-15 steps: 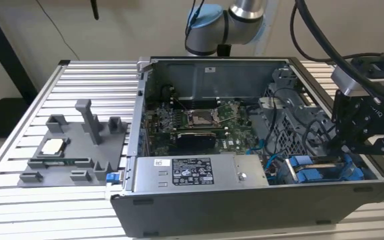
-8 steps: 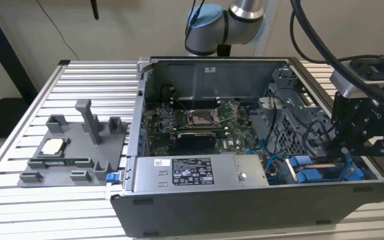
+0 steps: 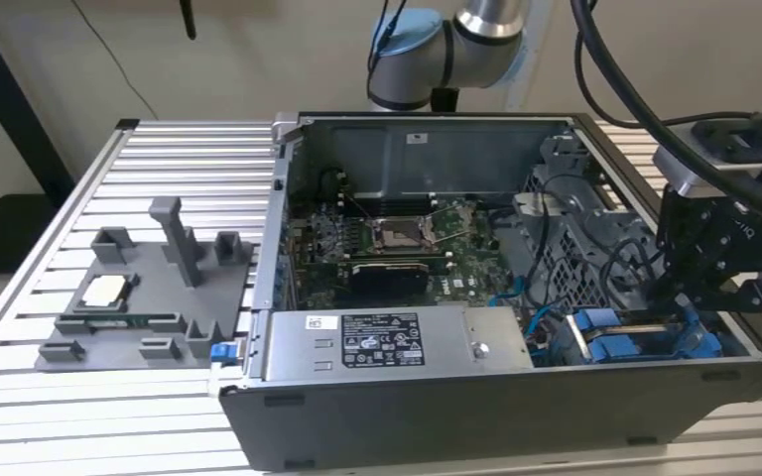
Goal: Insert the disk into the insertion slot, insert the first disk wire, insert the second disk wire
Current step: 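Insert the first disk wire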
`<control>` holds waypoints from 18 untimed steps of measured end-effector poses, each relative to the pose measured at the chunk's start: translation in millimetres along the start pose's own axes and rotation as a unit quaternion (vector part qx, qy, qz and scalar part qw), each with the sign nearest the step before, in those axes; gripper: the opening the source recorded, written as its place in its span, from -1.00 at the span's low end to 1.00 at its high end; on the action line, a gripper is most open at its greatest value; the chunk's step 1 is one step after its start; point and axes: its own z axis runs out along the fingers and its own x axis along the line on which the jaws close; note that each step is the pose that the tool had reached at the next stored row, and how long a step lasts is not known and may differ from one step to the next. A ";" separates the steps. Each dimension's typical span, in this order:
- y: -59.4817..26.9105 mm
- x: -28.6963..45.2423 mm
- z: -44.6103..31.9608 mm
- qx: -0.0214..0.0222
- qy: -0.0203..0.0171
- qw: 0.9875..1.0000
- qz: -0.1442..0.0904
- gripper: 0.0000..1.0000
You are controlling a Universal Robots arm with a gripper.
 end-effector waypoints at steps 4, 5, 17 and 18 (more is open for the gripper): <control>0.0 -0.1 0.9 0.000 0.000 1.000 0.005 -0.62; 0.0 -0.1 0.9 0.000 0.000 1.000 0.005 -0.62; -0.1 0.1 9.3 0.000 -0.002 1.000 0.005 -0.59; 0.0 0.1 8.5 0.000 -0.002 1.000 0.005 -0.59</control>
